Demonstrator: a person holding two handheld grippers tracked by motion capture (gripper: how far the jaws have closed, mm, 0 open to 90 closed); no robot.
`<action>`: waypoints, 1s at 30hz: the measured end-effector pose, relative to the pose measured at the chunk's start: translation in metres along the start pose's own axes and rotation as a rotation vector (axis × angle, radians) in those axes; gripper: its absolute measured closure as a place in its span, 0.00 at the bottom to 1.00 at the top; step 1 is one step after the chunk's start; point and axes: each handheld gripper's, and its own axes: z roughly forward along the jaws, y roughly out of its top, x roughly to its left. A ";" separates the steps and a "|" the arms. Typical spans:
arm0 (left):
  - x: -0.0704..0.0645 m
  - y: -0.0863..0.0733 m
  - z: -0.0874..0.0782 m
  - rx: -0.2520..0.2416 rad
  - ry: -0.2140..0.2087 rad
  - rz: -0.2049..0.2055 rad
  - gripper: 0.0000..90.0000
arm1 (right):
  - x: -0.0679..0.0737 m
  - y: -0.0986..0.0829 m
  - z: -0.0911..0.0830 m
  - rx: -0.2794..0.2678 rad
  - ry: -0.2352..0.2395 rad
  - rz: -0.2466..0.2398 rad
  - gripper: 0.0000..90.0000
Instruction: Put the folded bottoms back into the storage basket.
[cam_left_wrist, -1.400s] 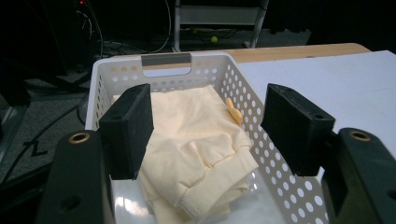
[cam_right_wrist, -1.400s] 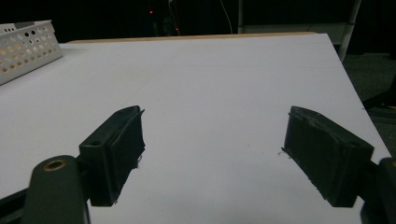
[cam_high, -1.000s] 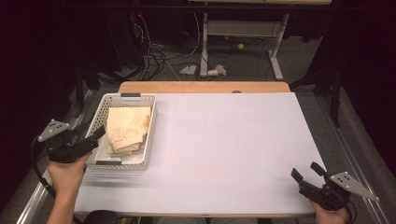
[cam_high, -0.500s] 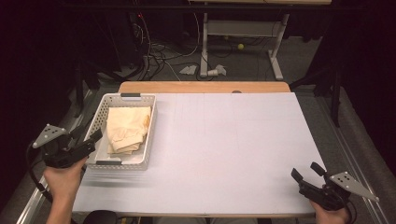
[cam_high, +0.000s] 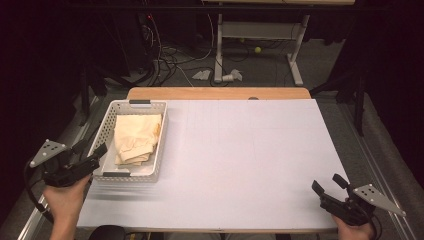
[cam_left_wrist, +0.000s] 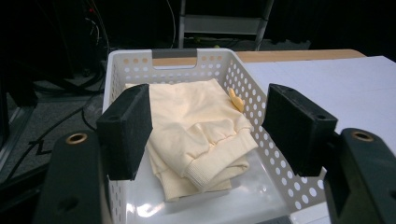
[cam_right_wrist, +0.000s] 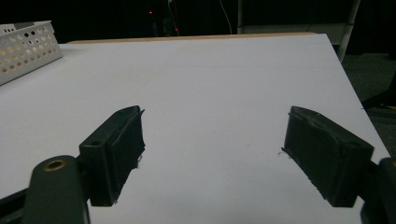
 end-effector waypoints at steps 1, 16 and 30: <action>0.000 -0.001 -0.001 -0.001 0.001 -0.002 0.35 | 0.000 0.000 0.000 0.000 0.001 -0.001 0.23; 0.002 -0.015 -0.014 -0.013 0.013 -0.009 0.35 | 0.000 0.000 0.000 0.001 0.000 -0.003 0.23; 0.000 -0.029 -0.020 -0.022 0.015 -0.007 0.35 | 0.001 0.000 0.000 0.001 0.001 -0.004 0.23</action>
